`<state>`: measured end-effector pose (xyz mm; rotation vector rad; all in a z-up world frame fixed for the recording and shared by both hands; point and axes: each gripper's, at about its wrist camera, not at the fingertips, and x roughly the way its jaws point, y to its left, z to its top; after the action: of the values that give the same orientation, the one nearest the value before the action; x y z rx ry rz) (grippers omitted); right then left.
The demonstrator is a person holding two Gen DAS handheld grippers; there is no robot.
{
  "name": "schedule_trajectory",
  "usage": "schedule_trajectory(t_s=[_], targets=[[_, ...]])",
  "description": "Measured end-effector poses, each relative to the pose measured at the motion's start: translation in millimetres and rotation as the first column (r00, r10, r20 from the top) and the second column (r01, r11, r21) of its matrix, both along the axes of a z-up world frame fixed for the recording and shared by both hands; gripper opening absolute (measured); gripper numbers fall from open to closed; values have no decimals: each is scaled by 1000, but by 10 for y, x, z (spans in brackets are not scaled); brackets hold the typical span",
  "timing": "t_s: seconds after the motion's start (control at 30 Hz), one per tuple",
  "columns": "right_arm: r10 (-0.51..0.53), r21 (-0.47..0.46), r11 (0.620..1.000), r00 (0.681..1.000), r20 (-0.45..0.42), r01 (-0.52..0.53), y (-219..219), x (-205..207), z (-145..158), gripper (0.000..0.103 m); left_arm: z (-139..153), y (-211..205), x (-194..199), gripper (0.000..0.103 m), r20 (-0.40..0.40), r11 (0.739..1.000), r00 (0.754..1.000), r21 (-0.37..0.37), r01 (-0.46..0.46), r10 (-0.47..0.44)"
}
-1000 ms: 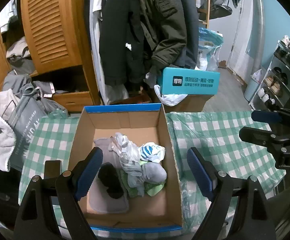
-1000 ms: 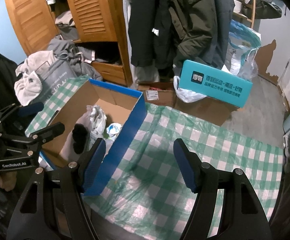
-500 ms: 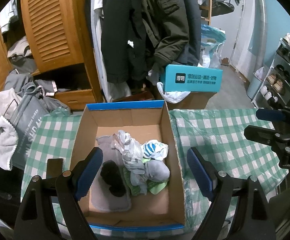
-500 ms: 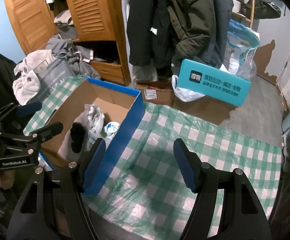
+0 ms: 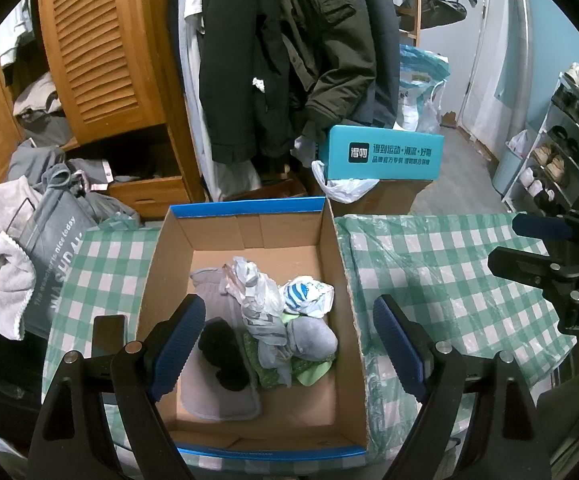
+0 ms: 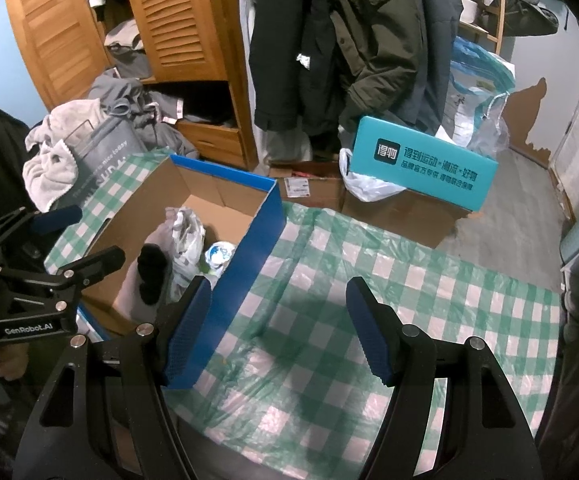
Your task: Organize soft objects
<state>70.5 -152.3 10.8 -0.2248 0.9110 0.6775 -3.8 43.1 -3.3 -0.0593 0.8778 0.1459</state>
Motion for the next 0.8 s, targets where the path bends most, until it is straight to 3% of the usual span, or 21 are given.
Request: schedule_trajectory(t_s=[0.8], targets=[[-6,-7,1000,1000,2,6,-37,-5,-13,69,-32,-39,-23,87,-15,1000,1000,-2,14,-14]])
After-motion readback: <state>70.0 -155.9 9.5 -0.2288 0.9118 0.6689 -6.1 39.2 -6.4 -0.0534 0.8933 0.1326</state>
